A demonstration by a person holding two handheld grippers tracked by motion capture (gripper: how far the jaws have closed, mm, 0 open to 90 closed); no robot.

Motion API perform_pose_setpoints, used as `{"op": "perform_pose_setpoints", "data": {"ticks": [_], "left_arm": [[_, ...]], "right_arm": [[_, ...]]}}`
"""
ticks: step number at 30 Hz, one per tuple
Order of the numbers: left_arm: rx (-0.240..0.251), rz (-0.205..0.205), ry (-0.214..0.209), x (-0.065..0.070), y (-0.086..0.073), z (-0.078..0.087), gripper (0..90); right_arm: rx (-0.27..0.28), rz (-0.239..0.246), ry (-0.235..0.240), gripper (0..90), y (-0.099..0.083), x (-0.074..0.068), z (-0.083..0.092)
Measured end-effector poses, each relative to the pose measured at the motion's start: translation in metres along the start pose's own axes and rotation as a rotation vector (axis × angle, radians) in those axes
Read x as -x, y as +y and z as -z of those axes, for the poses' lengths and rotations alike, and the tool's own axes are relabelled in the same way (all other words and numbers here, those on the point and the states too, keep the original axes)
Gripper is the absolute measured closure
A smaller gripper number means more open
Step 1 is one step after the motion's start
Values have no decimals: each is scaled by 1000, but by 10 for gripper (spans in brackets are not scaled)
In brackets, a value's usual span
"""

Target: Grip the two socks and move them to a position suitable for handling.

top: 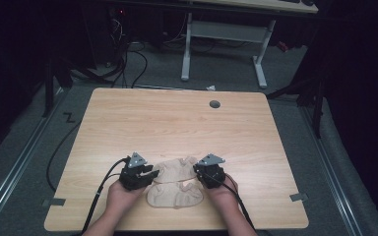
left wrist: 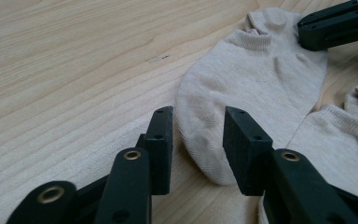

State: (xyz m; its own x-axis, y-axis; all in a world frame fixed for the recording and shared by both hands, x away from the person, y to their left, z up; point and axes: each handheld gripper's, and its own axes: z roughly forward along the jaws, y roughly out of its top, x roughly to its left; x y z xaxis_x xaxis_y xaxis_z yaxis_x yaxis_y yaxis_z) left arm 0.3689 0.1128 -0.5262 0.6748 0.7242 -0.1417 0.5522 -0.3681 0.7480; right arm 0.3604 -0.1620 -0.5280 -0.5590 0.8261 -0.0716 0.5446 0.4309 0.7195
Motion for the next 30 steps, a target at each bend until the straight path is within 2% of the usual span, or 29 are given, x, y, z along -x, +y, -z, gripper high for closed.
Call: {"op": "perform_pose_setpoints", "data": {"ticks": [5,6,9,10,14,16,19,22,25,27,30], "left_arm": [[-8,-16,13,5,1,-2,706],[-22,-20,21,5,0,-3,753],[-35,-24,22,6,0,-5,807],[-35,-31,24,7,0,-5,817],[-32,-45,35,9,-1,-5,835],[-31,-57,41,10,-1,-5,849],[-30,-61,44,10,-1,-5,853],[-29,-72,53,11,-2,-5,853],[-22,-86,63,13,-3,-6,853],[-20,-93,64,13,-3,-5,854],[-15,-83,54,12,-4,-5,853]], "right_arm": [[1,0,3,841,0,0,0],[2,-1,5,832,0,1,0],[3,8,-3,818,0,0,1],[33,8,-2,800,1,1,5],[60,-29,-14,766,3,6,9],[55,-69,-27,697,3,13,7],[41,-86,-34,646,2,15,4],[18,-118,-5,607,-1,18,-3],[16,-138,12,607,-2,19,-2],[25,-142,32,621,-4,20,-3],[24,-143,55,693,-5,19,-1]]}}
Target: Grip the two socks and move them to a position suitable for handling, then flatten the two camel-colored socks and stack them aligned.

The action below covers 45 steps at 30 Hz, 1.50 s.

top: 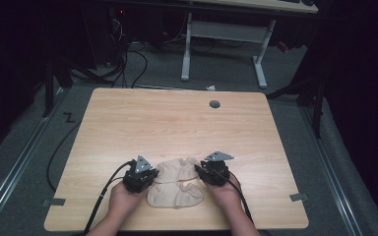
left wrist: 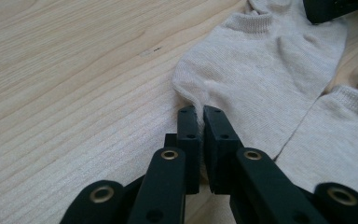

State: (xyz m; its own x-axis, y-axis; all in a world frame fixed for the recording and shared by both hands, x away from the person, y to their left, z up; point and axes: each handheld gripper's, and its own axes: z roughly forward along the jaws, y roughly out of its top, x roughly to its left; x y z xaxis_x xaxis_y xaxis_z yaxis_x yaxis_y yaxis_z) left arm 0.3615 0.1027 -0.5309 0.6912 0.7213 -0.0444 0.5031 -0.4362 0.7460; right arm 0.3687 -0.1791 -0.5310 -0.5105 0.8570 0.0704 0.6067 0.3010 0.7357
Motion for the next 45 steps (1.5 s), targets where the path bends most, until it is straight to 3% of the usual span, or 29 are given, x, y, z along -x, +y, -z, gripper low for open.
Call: {"op": "perform_pose_setpoints", "data": {"ticks": [1,2,3,5,9,11,13,21,25,36,41,45], "left_arm": [[0,0,0,0,0,0,854],[1,0,-6,-1,0,0,856],[2,0,-5,-1,0,0,859],[2,7,-3,-2,0,0,862],[21,9,0,-3,3,1,865],[54,39,-16,-7,5,5,866],[70,43,-19,-8,6,7,866],[105,19,-14,-4,15,14,866],[113,19,-18,-2,17,17,866],[131,24,-26,-1,20,26,866],[124,1,-19,1,19,33,866],[129,18,-27,3,17,40,866]], "right_arm": [[0,0,0,693,0,0,0],[-4,9,23,795,0,-1,0],[-6,16,35,831,0,-2,0],[-8,30,38,857,1,-4,0],[-8,55,18,864,2,-6,3],[41,69,-1,865,6,-7,10],[61,74,-15,864,7,-8,14],[109,90,-52,863,9,-8,25],[140,93,-54,863,11,-8,32],[160,115,-64,863,14,-13,40],[168,138,-56,862,13,-18,45],[174,146,-47,862,12,-21,49]]}}
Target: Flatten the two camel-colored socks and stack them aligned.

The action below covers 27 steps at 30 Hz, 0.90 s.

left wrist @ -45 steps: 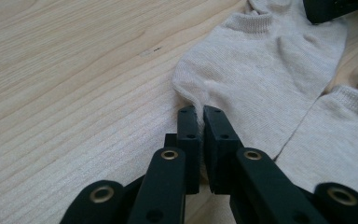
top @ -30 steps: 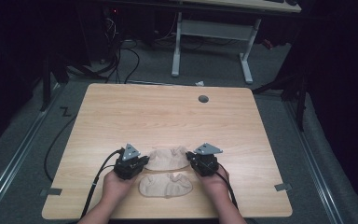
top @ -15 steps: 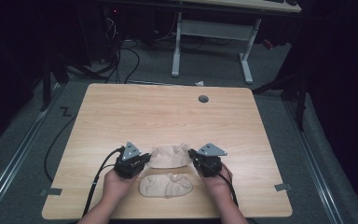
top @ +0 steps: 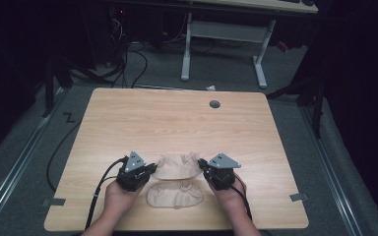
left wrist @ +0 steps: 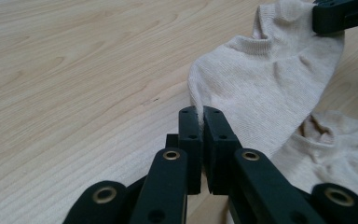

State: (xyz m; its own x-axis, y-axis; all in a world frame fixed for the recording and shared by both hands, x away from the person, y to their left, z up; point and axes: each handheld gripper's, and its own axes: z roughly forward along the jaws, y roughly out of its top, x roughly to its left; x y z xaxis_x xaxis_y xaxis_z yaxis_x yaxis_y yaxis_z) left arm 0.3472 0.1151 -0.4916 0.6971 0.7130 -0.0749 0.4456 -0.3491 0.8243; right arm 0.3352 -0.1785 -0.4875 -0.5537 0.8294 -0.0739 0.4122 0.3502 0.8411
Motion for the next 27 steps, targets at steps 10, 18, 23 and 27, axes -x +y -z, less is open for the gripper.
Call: {"op": "perform_pose_setpoints", "data": {"ticks": [10,18,23,27], "left_arm": [[-8,3,2,3,-5,16,865],[-31,2,-7,10,-11,22,864],[-27,-13,-13,16,-12,28,863],[-35,-5,-19,15,-15,32,863]], "right_arm": [[16,53,25,862,3,-11,11],[6,73,43,862,-3,-17,16],[-1,87,43,861,-8,-21,24],[-7,84,49,861,-12,-23,27]]}}
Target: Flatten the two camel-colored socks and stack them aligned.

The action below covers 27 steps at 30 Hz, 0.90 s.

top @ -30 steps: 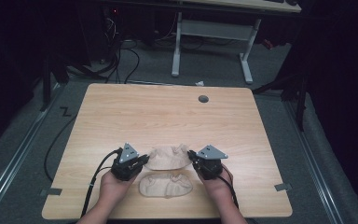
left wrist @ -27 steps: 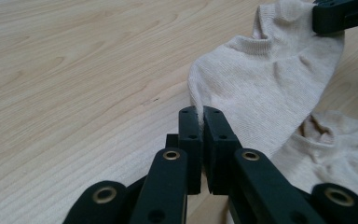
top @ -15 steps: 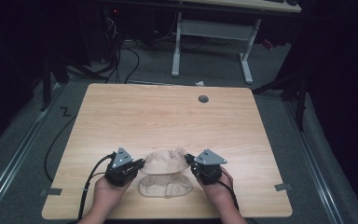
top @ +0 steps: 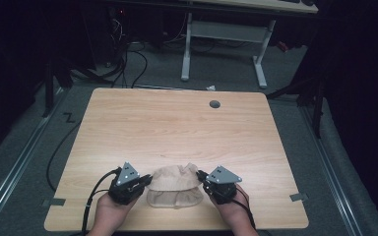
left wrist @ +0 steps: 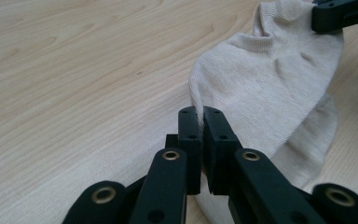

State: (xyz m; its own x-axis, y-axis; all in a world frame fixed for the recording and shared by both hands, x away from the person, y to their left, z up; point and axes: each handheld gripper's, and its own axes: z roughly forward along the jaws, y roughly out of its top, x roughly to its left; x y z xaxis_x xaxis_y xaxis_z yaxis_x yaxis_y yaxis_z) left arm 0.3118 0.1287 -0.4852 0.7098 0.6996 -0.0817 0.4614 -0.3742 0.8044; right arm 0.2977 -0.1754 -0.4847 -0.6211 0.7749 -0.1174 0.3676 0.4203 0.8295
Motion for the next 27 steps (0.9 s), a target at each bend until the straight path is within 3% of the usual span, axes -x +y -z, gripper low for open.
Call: {"op": "perform_pose_setpoints", "data": {"ticks": [14,24,27], "left_arm": [[-69,-20,-33,14,-17,-1,859],[-137,-72,-10,18,-25,-9,831],[-160,-63,-14,16,-27,-12,817]], "right_arm": [[-69,23,29,860,-22,-13,6],[-131,34,47,857,-30,-17,0],[-149,32,57,854,-32,-17,-2]]}}
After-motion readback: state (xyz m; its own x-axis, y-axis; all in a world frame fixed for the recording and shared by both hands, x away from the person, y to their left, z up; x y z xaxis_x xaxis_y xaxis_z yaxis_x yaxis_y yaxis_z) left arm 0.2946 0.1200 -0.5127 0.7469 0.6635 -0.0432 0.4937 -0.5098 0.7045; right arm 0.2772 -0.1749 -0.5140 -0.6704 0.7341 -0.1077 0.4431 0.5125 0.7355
